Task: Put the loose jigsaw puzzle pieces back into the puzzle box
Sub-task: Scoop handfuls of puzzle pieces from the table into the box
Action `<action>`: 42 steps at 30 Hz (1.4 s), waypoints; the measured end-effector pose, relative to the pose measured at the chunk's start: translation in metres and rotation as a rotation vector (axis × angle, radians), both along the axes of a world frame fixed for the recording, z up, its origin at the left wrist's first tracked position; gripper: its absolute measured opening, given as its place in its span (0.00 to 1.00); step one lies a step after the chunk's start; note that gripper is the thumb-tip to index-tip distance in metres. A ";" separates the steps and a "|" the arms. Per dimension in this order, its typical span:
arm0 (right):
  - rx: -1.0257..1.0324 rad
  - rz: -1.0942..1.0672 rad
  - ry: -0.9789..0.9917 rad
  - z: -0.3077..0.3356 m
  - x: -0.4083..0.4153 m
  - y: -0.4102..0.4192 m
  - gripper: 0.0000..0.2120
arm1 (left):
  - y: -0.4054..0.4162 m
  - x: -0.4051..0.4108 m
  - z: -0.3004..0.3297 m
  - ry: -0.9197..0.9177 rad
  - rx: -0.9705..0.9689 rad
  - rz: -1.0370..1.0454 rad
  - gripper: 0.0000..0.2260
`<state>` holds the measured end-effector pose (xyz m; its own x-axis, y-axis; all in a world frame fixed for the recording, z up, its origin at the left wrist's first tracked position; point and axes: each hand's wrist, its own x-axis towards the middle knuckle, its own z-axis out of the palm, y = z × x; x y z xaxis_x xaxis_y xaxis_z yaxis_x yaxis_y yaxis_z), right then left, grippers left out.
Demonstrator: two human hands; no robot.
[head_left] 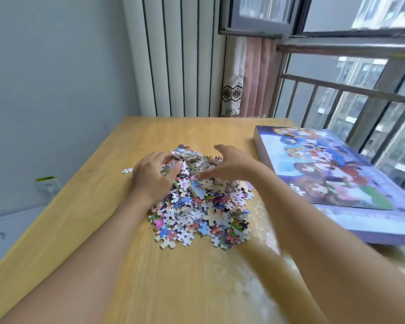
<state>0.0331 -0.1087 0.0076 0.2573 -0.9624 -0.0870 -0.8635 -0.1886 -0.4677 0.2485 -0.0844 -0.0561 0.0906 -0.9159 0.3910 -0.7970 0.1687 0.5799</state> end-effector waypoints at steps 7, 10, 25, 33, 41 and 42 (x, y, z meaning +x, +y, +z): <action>0.162 -0.089 -0.028 -0.018 -0.007 0.020 0.66 | -0.006 -0.004 -0.007 0.061 0.034 -0.165 0.26; 0.104 -0.079 -0.075 -0.015 -0.007 0.020 0.57 | -0.008 -0.003 -0.007 0.083 0.017 -0.200 0.28; 0.031 -0.267 -0.515 -0.026 -0.007 0.013 0.27 | -0.008 -0.010 -0.004 -0.012 -0.022 -0.244 0.22; 0.061 -0.252 -0.492 -0.027 0.004 0.021 0.37 | -0.009 -0.012 -0.008 -0.054 -0.073 -0.317 0.20; -0.017 -0.292 -0.696 -0.023 0.001 0.013 0.30 | -0.006 -0.014 -0.006 -0.014 -0.086 -0.300 0.22; -0.022 -0.302 -0.752 -0.020 -0.001 0.013 0.24 | -0.005 -0.014 -0.004 -0.003 -0.096 -0.295 0.21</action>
<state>0.0319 -0.0954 -0.0124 -0.0319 -0.9992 0.0252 -0.3348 -0.0131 -0.9422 0.2343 -0.0893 -0.0606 -0.1748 -0.8613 0.4771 -0.7072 0.4470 0.5478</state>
